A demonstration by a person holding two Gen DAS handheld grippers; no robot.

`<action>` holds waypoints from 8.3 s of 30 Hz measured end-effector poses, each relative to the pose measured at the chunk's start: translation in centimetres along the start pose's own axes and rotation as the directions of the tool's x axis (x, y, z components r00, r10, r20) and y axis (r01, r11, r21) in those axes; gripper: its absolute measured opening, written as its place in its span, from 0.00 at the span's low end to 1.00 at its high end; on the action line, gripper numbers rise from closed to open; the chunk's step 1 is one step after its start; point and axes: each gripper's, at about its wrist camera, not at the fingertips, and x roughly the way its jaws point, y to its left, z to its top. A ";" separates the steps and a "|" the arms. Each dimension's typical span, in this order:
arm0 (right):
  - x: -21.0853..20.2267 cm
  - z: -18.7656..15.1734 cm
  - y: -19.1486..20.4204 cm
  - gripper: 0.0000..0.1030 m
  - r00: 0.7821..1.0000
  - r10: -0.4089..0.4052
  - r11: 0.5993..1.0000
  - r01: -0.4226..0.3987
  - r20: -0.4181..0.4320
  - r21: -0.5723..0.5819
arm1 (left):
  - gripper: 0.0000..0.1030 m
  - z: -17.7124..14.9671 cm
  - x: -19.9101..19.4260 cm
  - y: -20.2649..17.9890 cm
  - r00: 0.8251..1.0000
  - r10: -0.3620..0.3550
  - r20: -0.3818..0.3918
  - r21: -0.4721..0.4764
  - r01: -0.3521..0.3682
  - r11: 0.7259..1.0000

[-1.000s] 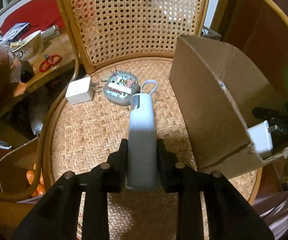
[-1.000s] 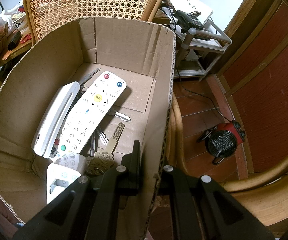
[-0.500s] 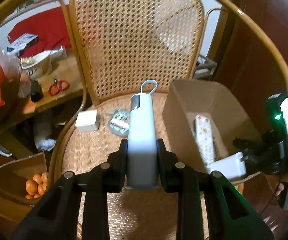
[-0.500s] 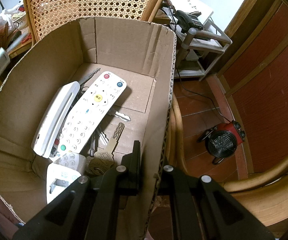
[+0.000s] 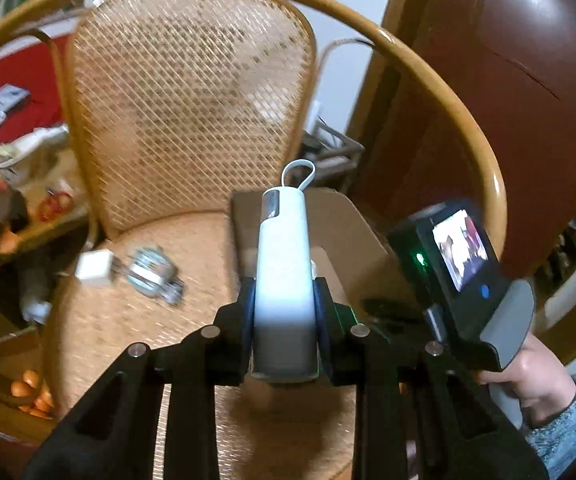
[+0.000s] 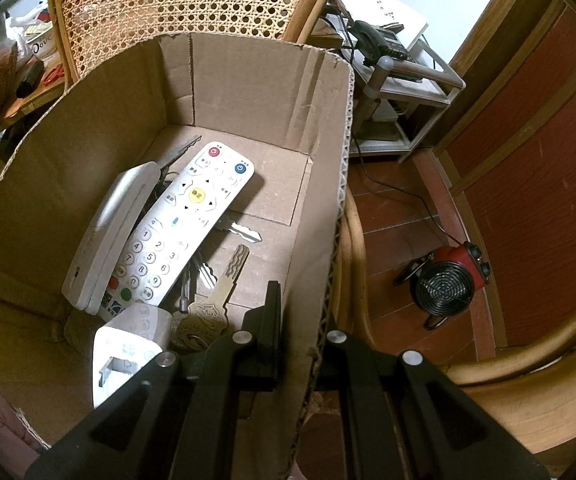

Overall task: Organize rigid objects
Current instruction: 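Carry the power bank into the box and release it, then grasp the small white charger with the left gripper and lift, then carry the small white charger into the box and open the left gripper, then move the left gripper onto the cartoon earbud case and grasp it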

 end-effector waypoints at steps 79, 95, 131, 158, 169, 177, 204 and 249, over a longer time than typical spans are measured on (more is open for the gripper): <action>-0.7 -0.3 1.1 0.09 1.000 0.010 1.000 -0.010 -0.005 -0.004 | 0.68 0.3 14.6 23.4 0.915 0.351 -0.201 -0.296 -0.398 0.868; -0.8 -0.4 1.1 0.09 1.000 0.012 1.000 -0.012 -0.006 -0.004 | 0.28 0.1 15.4 20.8 0.930 0.315 -0.190 -0.169 -0.347 0.923; -0.7 -0.2 1.1 0.09 1.000 0.012 1.000 -0.012 -0.006 -0.006 | 0.05 -1.2 9.2 16.9 0.953 0.264 -0.149 -0.053 -0.274 0.960; -0.7 -0.1 1.1 0.09 1.000 0.013 1.000 -0.013 -0.008 -0.004 | 0.01 -0.8 3.8 14.1 0.955 0.290 -0.067 -0.090 -0.295 0.951; -0.7 -0.1 1.1 0.09 1.000 0.012 1.000 -0.012 -0.008 -0.006 | 0.01 -0.1 3.1 12.3 0.962 0.269 -0.044 -0.074 -0.271 0.960; -0.8 -0.2 1.3 0.09 1.000 0.012 1.000 -0.012 -0.007 -0.007 | 0.00 2.7 -1.2 9.0 0.970 0.218 0.104 -0.083 -0.210 0.974; -0.9 0.0 1.5 0.09 1.000 0.003 1.000 -0.003 -0.006 -0.021 | 0.97 4.0 0.9 4.0 0.937 0.292 0.194 0.068 -0.310 0.948; 0.1 0.7 0.8 0.09 1.000 0.001 0.999 -0.001 -0.005 -0.035 | 0.54 -0.3 14.9 15.2 0.952 0.221 -0.210 -0.188 -0.261 0.947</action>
